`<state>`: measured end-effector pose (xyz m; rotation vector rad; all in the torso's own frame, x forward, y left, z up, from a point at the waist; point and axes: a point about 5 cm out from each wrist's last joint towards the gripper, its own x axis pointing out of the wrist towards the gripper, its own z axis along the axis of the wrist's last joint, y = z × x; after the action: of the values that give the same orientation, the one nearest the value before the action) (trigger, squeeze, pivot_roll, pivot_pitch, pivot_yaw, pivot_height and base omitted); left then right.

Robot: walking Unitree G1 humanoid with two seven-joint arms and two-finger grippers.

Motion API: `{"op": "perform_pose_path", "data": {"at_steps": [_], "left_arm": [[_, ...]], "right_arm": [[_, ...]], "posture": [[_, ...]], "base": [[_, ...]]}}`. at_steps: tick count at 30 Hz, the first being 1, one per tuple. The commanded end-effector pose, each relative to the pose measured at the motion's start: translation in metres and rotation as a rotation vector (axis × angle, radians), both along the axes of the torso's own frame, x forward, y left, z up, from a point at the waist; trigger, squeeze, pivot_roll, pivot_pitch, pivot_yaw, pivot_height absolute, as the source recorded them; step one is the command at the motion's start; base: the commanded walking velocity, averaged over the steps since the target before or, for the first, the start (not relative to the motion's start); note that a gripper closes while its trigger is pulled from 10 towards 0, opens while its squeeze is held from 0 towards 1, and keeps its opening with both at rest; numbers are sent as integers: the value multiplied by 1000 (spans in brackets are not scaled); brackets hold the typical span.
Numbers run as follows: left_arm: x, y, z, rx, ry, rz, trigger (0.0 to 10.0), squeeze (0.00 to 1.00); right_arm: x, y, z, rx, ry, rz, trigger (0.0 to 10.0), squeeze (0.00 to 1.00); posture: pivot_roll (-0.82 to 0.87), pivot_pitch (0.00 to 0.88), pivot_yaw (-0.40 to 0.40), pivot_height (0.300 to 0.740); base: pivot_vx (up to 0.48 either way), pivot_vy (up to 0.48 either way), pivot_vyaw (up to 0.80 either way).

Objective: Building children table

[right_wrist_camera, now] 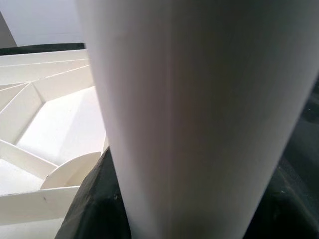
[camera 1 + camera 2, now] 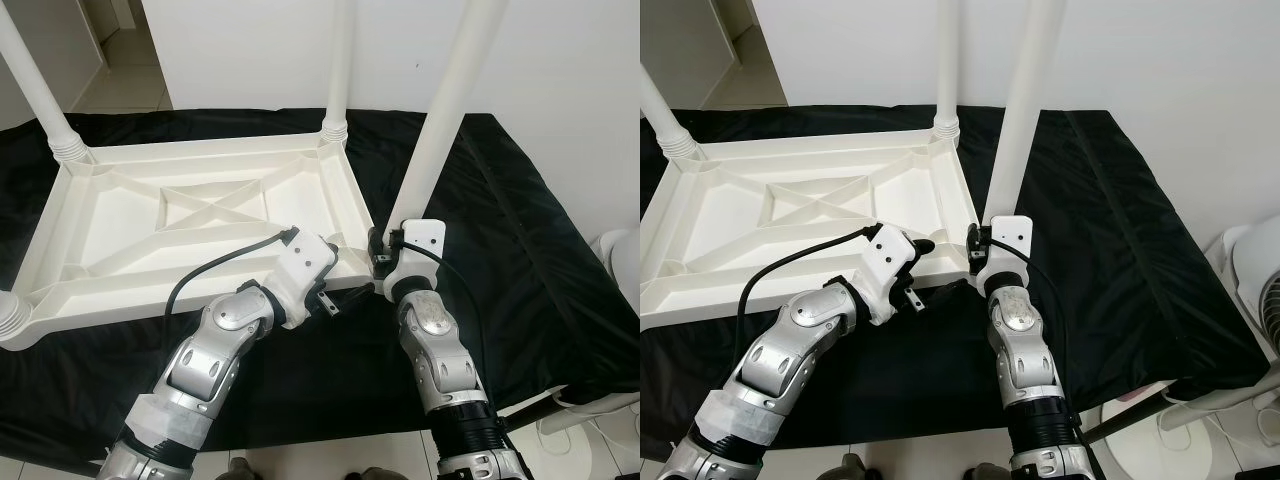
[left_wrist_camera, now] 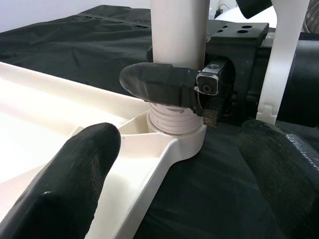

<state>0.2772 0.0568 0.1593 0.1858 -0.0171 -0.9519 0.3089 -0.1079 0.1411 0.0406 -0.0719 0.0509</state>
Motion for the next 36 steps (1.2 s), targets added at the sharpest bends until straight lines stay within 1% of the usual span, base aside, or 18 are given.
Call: {"op": "perform_pose_path", "data": {"at_steps": [1,3,4,11,12,13,14,16,17,18,19,20,21,24,31,32,33,36], "left_arm": [[0,-1,-3,16,10,-11,10000,0],[0,-1,-3,17,10,-12,10000,0],[0,-1,-3,18,9,-11,10000,0],[0,0,-3,22,7,-7,10000,0],[0,1,-3,22,7,-5,10000,0],[0,1,-3,22,7,-5,10000,0],[0,2,-3,23,7,-4,10000,0],[0,2,-3,23,7,-4,10000,0],[1,2,-3,24,6,-4,10000,0],[0,1,-3,24,7,-7,10000,0],[0,1,-3,24,7,-7,10000,0],[0,0,-2,24,6,-12,10000,0],[0,0,-2,24,6,-12,10000,0],[-1,-3,-1,25,1,-29,10000,0],[0,-4,-1,24,0,-34,10000,0],[0,-5,0,22,-3,-38,10000,0],[0,-7,1,20,-5,-42,10000,0],[-2,-9,1,17,-7,-49,10000,0]], "right_arm": [[-1,-2,0,29,8,-3,10000,0],[-1,-3,0,35,8,8,10000,0],[-2,-5,0,42,-2,28,10000,1000],[-5,-15,2,11,-17,80,10000,1000],[-6,-23,0,-16,-14,109,10000,1000],[-6,-23,0,-16,-14,109,10000,1000],[-7,-30,-2,-33,-3,165,10000,859],[-7,-30,-2,-33,-3,165,10000,859],[-6,-37,-2,-58,-3,219,10000,0],[-5,-42,-2,-90,-11,276,10000,0],[-5,-42,-2,-90,-11,276,10000,0],[-3,-43,-1,-109,-20,343,10000,0],[-3,-43,-1,-109,-20,343,10000,0],[5,-37,2,-165,-36,470,10000,0],[12,-31,1,-212,-30,519,10000,0],[14,-31,-1,-226,-14,536,3529,0],[14,-32,-3,-228,-2,554,0,0],[13,-38,-10,-225,32,568,0,0]], "posture": [[-80,45,21,740],[-79,44,21,740],[-79,44,21,740],[-72,44,20,740],[-72,44,20,740],[-72,44,20,740],[-74,43,21,740],[-74,43,21,740],[-76,41,23,740],[-76,42,24,740],[-76,42,24,740],[-78,41,27,740],[-78,41,27,740],[-78,36,31,740],[-81,30,33,740],[-80,24,31,740],[-79,22,29,740],[-79,22,29,740]], "base": [[0,0,0],[0,0,0],[0,0,0],[0,0,0],[0,0,0],[0,0,0],[0,0,0],[0,0,0],[0,0,0],[0,0,0],[0,0,0],[0,0,0],[0,0,0],[0,0,0],[0,0,0],[0,0,0],[0,0,0],[0,0,0]]}}
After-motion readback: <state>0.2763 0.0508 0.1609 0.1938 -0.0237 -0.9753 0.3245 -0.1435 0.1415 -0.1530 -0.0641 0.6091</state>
